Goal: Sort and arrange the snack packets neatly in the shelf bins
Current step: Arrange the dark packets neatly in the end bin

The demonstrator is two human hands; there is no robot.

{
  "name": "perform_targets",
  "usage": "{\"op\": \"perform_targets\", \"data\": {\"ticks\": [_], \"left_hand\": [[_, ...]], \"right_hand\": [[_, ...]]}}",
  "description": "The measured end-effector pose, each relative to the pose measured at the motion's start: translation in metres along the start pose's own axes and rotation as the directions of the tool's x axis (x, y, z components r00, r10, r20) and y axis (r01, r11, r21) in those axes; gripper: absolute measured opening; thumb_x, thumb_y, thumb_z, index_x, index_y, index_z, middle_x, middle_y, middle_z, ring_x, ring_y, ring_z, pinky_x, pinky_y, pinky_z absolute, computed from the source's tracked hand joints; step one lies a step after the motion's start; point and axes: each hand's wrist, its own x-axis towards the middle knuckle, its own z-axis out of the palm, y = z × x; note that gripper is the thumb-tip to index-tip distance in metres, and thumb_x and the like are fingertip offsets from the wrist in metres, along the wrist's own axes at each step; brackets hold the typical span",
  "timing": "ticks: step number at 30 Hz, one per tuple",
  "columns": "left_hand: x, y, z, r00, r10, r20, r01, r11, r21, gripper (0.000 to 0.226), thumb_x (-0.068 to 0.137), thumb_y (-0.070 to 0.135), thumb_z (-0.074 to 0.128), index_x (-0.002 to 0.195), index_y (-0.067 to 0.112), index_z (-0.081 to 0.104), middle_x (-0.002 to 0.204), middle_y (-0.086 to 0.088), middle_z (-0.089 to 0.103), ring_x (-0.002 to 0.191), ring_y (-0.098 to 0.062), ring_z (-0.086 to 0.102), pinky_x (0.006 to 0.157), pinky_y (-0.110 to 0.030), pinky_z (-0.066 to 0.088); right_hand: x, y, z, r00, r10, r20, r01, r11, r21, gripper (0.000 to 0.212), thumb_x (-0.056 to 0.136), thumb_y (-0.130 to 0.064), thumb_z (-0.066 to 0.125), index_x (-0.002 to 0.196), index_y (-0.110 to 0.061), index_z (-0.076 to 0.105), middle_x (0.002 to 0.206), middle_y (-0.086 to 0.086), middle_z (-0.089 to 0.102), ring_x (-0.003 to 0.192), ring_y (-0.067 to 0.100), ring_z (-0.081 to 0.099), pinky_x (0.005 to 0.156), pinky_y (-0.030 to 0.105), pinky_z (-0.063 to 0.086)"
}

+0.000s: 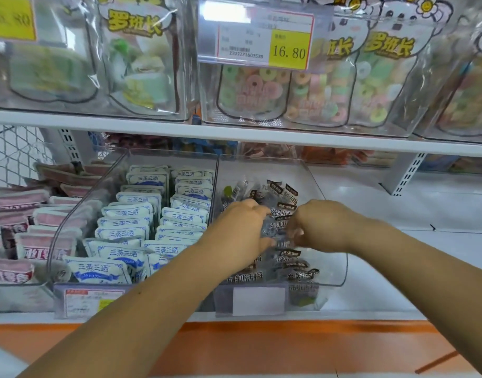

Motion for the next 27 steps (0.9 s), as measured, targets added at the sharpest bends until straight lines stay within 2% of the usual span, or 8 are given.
{"op": "perform_targets", "data": {"ticks": [3, 5, 9, 12, 16, 19, 22, 27], "left_hand": [[0.006, 0.004, 0.007, 1.0, -0.011, 0.017, 0.011, 1.0, 0.015, 0.075, 0.093, 0.045, 0.055, 0.153, 0.019, 0.019, 0.16, -0.003, 0.016, 0.147, -0.021, 0.009, 0.118, -0.035, 0.01], [0.012, 0.006, 0.013, 0.999, -0.031, 0.042, 0.031, 1.0, 0.0, 0.08, 0.094, 0.044, 0.054, 0.154, 0.019, 0.008, 0.162, -0.003, 0.007, 0.148, -0.021, 0.002, 0.118, -0.036, 0.003], [0.026, -0.002, 0.021, 0.995, -0.077, 0.062, 0.074, 0.996, 0.054, 0.087, 0.092, 0.05, 0.053, 0.154, 0.017, 0.001, 0.162, -0.005, 0.003, 0.149, -0.023, 0.0, 0.121, -0.043, 0.001], [0.031, -0.003, 0.025, 0.986, -0.062, 0.157, 0.054, 0.997, 0.054, 0.073, 0.098, 0.045, 0.044, 0.154, 0.023, 0.004, 0.162, -0.002, 0.003, 0.148, -0.022, -0.003, 0.12, -0.049, 0.0], [0.029, -0.004, 0.03, 0.981, -0.011, 0.193, 0.016, 1.0, -0.025, 0.057, 0.103, 0.039, 0.036, 0.153, 0.028, 0.014, 0.161, 0.003, 0.011, 0.148, -0.019, 0.006, 0.12, -0.048, 0.003], [0.027, -0.007, 0.032, 0.984, -0.004, 0.178, 0.006, 1.0, -0.008, 0.053, 0.104, 0.04, 0.032, 0.153, 0.03, 0.016, 0.161, 0.004, 0.015, 0.148, -0.02, 0.009, 0.12, -0.048, 0.005], [0.025, -0.008, 0.034, 0.984, 0.001, 0.179, 0.001, 1.0, -0.012, 0.052, 0.104, 0.041, 0.03, 0.153, 0.031, 0.016, 0.16, 0.004, 0.016, 0.148, -0.02, 0.01, 0.119, -0.05, 0.007], [0.026, -0.011, 0.037, 0.984, 0.009, 0.178, -0.006, 1.0, -0.016, 0.051, 0.104, 0.039, 0.03, 0.152, 0.032, 0.017, 0.16, 0.002, 0.017, 0.147, -0.021, 0.012, 0.118, -0.053, 0.009]], "right_hand": [[-0.001, 0.013, -0.029, 0.998, 0.053, -0.027, -0.042, 0.945, 0.323, 0.02, 0.082, -0.04, 0.067, 0.096, -0.028, 0.073, 0.091, -0.011, 0.07, 0.089, 0.007, 0.063, 0.083, 0.026, 0.049], [0.011, 0.021, -0.033, 0.991, 0.076, -0.105, -0.055, 0.979, 0.196, 0.028, 0.088, -0.036, 0.062, 0.112, -0.022, 0.065, 0.106, -0.003, 0.065, 0.099, 0.015, 0.058, 0.088, 0.03, 0.046], [0.028, 0.019, -0.009, 0.982, -0.027, 0.188, 0.031, 0.999, -0.017, 0.034, 0.095, -0.011, 0.045, 0.121, -0.022, 0.064, 0.115, 0.004, 0.067, 0.105, 0.024, 0.06, 0.09, 0.035, 0.05], [0.028, 0.028, -0.014, 0.959, -0.028, 0.283, 0.017, 0.999, 0.043, 0.039, 0.096, -0.007, 0.045, 0.123, -0.029, 0.064, 0.125, -0.007, 0.064, 0.109, 0.01, 0.058, 0.098, 0.028, 0.045], [0.047, 0.041, -0.031, 0.986, 0.071, 0.149, -0.09, 0.988, 0.123, 0.039, 0.098, -0.003, 0.042, 0.123, -0.023, 0.063, 0.131, -0.005, 0.059, 0.118, 0.012, 0.054, 0.104, 0.024, 0.04], [0.076, 0.047, -0.023, 0.979, 0.203, -0.002, -0.202, 0.975, 0.09, 0.028, 0.098, -0.023, 0.052, 0.121, -0.009, 0.061, 0.125, 0.008, 0.061, 0.111, 0.023, 0.057, 0.094, 0.026, 0.044], [0.099, 0.045, -0.011, 0.964, 0.264, 0.006, -0.264, 0.96, 0.09, 0.043, 0.088, -0.036, 0.067, 0.119, -0.007, 0.06, 0.109, 0.007, 0.067, 0.102, 0.024, 0.062, 0.086, 0.033, 0.05], [0.111, 0.048, -0.007, 0.966, 0.257, -0.007, -0.255, 0.962, 0.098, 0.058, 0.081, -0.038, 0.074, 0.127, -0.01, 0.052, 0.11, 0.006, 0.065, 0.099, 0.024, 0.061, 0.076, 0.032, 0.049]]}}
